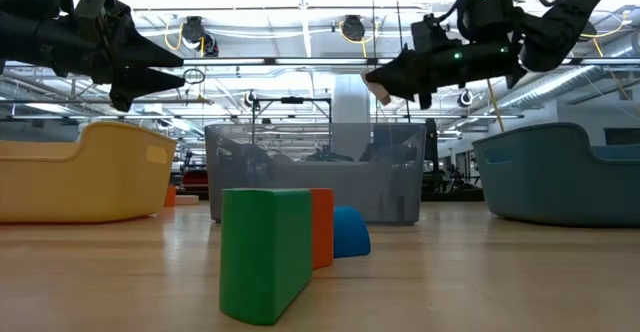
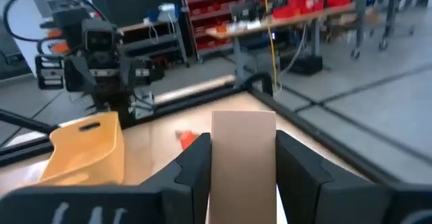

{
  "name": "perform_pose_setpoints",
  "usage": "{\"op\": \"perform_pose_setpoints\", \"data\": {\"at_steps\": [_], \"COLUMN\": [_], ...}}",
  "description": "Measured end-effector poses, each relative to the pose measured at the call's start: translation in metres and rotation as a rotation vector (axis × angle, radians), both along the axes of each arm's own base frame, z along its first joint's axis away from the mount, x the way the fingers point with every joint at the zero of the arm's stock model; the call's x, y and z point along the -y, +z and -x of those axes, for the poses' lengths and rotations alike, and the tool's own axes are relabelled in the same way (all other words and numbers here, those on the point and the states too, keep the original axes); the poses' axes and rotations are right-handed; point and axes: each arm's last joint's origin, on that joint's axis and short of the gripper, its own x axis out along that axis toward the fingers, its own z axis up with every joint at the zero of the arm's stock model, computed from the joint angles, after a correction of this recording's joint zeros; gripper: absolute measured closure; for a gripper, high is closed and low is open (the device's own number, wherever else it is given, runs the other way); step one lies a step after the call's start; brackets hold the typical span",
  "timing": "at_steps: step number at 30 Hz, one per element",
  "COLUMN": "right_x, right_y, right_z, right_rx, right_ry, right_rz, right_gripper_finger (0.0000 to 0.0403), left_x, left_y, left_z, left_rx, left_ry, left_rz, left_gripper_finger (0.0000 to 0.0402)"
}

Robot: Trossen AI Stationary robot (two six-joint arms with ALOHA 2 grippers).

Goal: Sort & place blocks by color
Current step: Put the right small rectangular wooden block into the white bin

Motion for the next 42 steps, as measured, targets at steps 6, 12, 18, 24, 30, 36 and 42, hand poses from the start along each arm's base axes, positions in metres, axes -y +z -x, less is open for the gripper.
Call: {"op": "perform_pose_setpoints", "data": {"at_steps": [6,12,18,24,30,36,42], "right_x": [0.002,0.006,0.008,0.009,0.009,0.009,0.009], "right_y": [-0.019,-0.041,-0.047,-0.060,-0.062,-0.062,-0.062], "right_z": [-0.011,-0.017,-0.020,-0.022,-0.022,-0.022,-0.022], "right_rx": [-0.028,-0.092,-0.064,-0.109,-0.116,-0.123,-0.130], "right_ry": [-0.007,-0.060,-0.057,-0.056,-0.056,-0.056,-0.053], "right_rz": [0.015,0.000,0.024,0.005,0.002,-0.001,0.022], "right_gripper_finger": [0.0290,0.0290,0.0262,0.0258,0.0274,0.0269,0.0256], "left_x": [0.000,0.000,0.000,0.000,0.000,0.000,0.000], "left_y": [0.000,0.000,0.000,0.000,0.000,0.000,0.000], "left_z": [0.000,0.000,0.000,0.000,0.000,0.000,0.000], "left_rx": [0.000,-0.001,-0.001,0.000,0.000,0.000,0.000], "left_ry": [0.000,0.000,0.000,0.000,0.000,0.000,0.000], "left_rz": [0.000,0.000,0.000,0.000,0.000,0.000,0.000], "left_gripper_finger": [0.0202,0.0202,0.0202,0.0202,0.0202,0.0202,0.0202]}}
